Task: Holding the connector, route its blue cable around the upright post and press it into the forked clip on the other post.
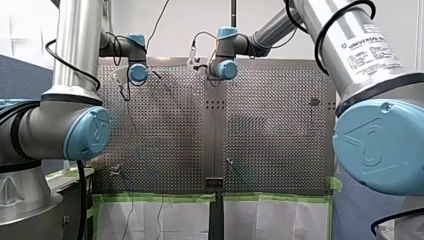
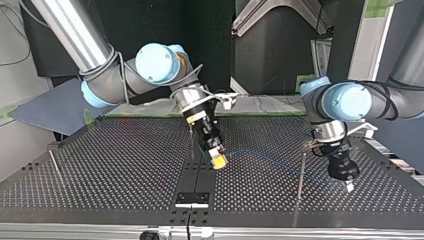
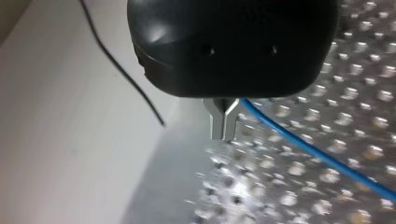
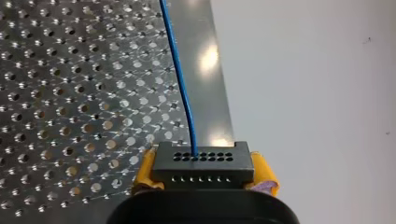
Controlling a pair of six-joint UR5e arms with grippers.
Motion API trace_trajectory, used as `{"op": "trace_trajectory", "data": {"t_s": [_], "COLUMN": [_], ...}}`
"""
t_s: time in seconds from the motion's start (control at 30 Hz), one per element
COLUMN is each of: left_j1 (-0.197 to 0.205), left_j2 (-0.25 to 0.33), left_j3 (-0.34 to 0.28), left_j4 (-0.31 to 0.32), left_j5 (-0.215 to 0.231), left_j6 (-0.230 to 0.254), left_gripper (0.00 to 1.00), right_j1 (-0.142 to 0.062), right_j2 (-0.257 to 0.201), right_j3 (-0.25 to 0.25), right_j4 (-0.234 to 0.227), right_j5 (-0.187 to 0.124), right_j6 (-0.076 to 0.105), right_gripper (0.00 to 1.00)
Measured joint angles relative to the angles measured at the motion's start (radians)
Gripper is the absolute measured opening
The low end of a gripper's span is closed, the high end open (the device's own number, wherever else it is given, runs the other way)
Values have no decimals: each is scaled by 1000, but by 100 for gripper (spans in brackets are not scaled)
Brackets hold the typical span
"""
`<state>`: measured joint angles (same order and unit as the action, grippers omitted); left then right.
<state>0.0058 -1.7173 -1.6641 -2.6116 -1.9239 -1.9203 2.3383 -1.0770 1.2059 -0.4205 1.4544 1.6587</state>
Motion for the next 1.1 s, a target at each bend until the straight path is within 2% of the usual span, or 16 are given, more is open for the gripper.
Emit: {"op": "trace_trajectory", "data": {"t_s": [0.2,0.93,1.1], "left_j1": [8,18,18], "left_j2": [-34,-41,-71], "left_j3": [0,-29,-28], "left_j4": [2,27,25], "left_j5": [18,76,95], "left_j6": [-18,-47,-48], "left_gripper": [0,0,0], "right_j1": [-1,-12,-16], "right_j2": [22,66,70], "right_j3": [0,1,1], "right_j4": [0,11,20], "right_j5": [1,7,7], "right_j6": [-3,-8,-8], "right_gripper": [2,2,2]}}
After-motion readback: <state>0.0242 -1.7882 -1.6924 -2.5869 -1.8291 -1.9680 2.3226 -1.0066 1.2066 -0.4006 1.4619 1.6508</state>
